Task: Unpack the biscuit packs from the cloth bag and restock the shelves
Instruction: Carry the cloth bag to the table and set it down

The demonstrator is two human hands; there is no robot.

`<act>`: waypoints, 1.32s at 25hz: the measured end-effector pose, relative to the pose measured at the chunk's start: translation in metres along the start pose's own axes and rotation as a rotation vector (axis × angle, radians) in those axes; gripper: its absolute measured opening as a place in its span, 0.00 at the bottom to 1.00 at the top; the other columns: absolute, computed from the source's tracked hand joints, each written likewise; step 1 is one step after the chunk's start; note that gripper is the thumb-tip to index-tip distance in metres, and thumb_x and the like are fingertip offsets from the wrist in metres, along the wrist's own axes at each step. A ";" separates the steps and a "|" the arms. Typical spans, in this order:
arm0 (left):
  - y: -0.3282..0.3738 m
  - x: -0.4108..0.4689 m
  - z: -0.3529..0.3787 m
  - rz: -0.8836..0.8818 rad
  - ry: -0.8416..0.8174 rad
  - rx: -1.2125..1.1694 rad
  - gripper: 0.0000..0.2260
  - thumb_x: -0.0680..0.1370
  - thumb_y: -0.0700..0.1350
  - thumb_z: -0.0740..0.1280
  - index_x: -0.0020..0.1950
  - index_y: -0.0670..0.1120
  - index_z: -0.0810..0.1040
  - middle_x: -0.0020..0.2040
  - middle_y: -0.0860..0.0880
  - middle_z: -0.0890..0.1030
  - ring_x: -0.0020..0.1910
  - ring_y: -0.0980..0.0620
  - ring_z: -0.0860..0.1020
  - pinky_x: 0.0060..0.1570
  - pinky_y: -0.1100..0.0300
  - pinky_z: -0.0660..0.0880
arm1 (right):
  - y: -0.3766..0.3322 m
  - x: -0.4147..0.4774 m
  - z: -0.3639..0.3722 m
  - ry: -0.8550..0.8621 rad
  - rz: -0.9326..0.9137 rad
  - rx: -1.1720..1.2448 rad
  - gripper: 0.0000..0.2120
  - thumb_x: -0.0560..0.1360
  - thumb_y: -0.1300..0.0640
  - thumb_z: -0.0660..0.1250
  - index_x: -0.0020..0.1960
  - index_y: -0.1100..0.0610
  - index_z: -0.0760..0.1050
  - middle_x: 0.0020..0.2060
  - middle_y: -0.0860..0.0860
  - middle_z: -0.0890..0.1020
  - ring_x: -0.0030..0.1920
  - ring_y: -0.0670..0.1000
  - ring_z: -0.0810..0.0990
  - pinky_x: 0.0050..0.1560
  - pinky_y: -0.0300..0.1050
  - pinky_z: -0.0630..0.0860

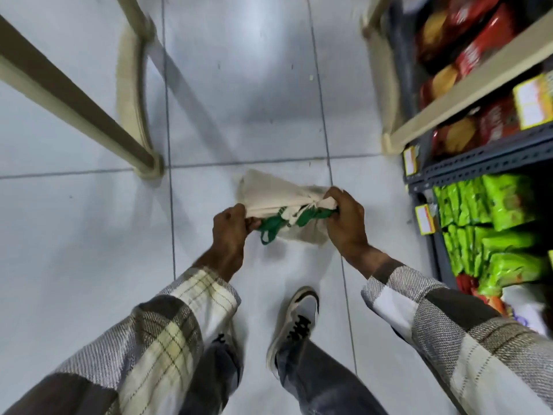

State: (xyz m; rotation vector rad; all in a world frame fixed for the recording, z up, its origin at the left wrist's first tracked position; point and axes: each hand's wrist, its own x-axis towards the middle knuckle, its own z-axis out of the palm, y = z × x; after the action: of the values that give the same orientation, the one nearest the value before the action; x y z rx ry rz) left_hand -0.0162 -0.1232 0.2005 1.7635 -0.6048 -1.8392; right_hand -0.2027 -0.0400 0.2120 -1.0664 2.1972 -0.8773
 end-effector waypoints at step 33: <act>0.623 -0.428 0.099 0.765 -0.380 -0.167 0.16 0.81 0.38 0.58 0.33 0.43 0.69 0.27 0.50 0.76 0.30 0.53 0.76 0.35 0.61 0.78 | -0.609 0.078 -0.472 0.267 -0.618 0.170 0.16 0.68 0.75 0.62 0.46 0.57 0.76 0.38 0.45 0.78 0.40 0.42 0.75 0.39 0.33 0.70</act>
State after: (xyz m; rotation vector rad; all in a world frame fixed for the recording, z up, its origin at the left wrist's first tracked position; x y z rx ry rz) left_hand -0.0689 -0.3305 0.9325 0.8746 -1.0556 -1.5914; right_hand -0.2879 -0.2434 0.9540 -1.6549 1.9570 -1.5169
